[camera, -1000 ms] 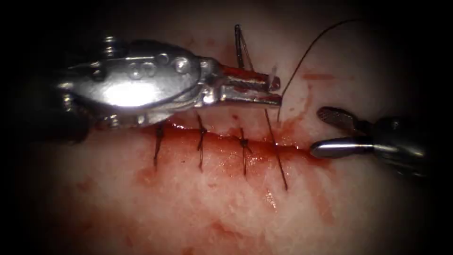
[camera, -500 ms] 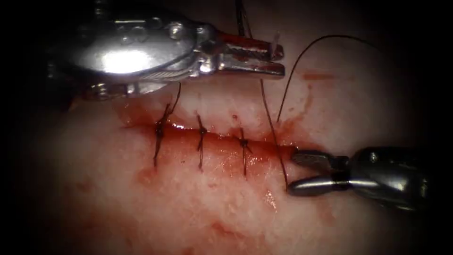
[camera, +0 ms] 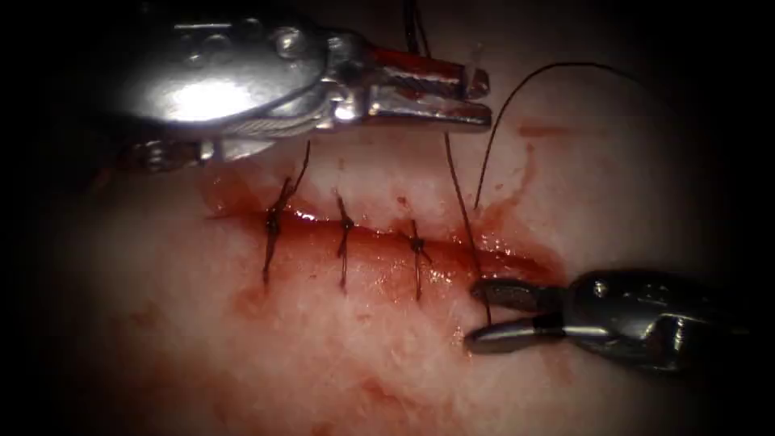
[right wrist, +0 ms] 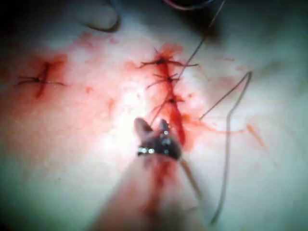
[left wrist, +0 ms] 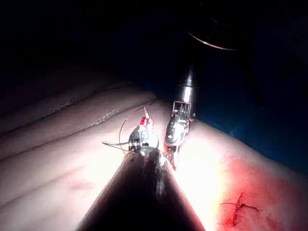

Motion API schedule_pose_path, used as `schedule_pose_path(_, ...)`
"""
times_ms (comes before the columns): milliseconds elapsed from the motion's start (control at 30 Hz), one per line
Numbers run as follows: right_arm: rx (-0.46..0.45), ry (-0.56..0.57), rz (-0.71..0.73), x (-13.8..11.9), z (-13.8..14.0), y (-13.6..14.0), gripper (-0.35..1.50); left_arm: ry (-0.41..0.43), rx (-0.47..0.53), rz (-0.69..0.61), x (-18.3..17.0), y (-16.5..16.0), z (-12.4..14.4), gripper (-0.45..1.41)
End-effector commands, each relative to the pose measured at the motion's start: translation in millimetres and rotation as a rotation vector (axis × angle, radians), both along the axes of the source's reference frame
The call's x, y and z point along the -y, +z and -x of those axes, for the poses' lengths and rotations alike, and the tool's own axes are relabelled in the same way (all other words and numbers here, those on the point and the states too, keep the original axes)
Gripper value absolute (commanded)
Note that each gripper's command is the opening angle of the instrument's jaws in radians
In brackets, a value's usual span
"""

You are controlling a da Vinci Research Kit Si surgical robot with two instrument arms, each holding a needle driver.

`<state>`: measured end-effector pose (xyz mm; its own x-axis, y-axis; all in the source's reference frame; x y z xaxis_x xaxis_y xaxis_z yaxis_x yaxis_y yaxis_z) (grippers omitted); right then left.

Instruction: Wound Closure

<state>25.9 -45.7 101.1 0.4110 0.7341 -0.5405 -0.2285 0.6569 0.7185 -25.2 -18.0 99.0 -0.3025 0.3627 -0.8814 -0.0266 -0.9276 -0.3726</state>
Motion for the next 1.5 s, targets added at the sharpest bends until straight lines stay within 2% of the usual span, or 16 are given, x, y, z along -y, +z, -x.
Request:
schedule_pose_path(33,0.014,-0.014,-0.002,0.2,-0.5,0.7,-0.35,0.004,0.004,0.000,0.0,0.3,0.5,-0.45)
schedule_pose_path(100,0.017,-0.019,-0.004,0.2,-0.2,0.6,-0.35,0.004,0.005,-0.001,0.0,0.3,0.4,-0.45)
schedule_pose_path(300,-0.003,-0.048,-0.032,0.4,-0.1,-2.1,-0.35,0.013,0.009,0.002,0.1,0.9,-0.8,-0.45)
schedule_pose_path(500,-0.044,-0.111,-0.052,1.8,-2.2,-5.3,-0.35,0.023,0.010,0.013,0.9,2.3,-2.1,-0.45)
schedule_pose_path(567,-0.084,-0.129,-0.059,2.3,-3.4,-7.0,-0.35,0.028,0.009,0.024,1.5,2.7,-2.4,-0.45)
schedule_pose_path(700,-0.129,-0.128,-0.059,2.5,-4.4,-9.1,-0.35,0.033,0.011,0.027,1.8,3.0,-3.0,-0.45)
schedule_pose_path(900,-0.160,-0.120,-0.055,2.7,-5.1,-10.2,-0.35,0.040,0.015,0.027,1.9,3.0,-4.0,-0.45)
schedule_pose_path(967,-0.163,-0.119,-0.005,2.5,-5.0,-10.1,-0.35,0.039,0.012,0.028,1.8,3.2,-4.5,-0.45)
schedule_pose_path(1067,-0.140,-0.086,0.127,1.8,-3.8,-9.3,0.81,0.031,0.004,0.030,1.3,3.3,-5.3,-0.45)
schedule_pose_path(1100,-0.094,-0.064,0.186,1.3,-2.5,-8.7,1.22,0.027,-0.001,0.028,1.0,3.3,-5.9,-0.45)
schedule_pose_path(1167,-0.076,-0.067,0.206,1.0,-1.9,-8.4,1.25,0.027,-0.006,0.027,0.8,3.2,-6.2,-0.45)
schedule_pose_path(1200,-0.030,-0.072,0.236,0.7,-0.6,-7.7,1.28,0.016,-0.008,0.022,0.4,3.0,-6.9,-0.45)
schedule_pose_path(1300,-0.004,-0.073,0.254,0.6,0.2,-7.1,1.28,0.006,-0.010,0.016,0.0,2.6,-7.4,-0.45)
schedule_pose_path(1333,0.013,-0.064,0.275,0.5,0.7,-6.1,1.28,-0.001,-0.013,0.013,-0.1,2.4,-7.7,-0.45)
schedule_pose_path(1500,0.057,-0.032,0.305,0.9,0.0,-3.2,1.27,-0.013,-0.021,0.011,0.0,1.9,-7.5,-0.45)
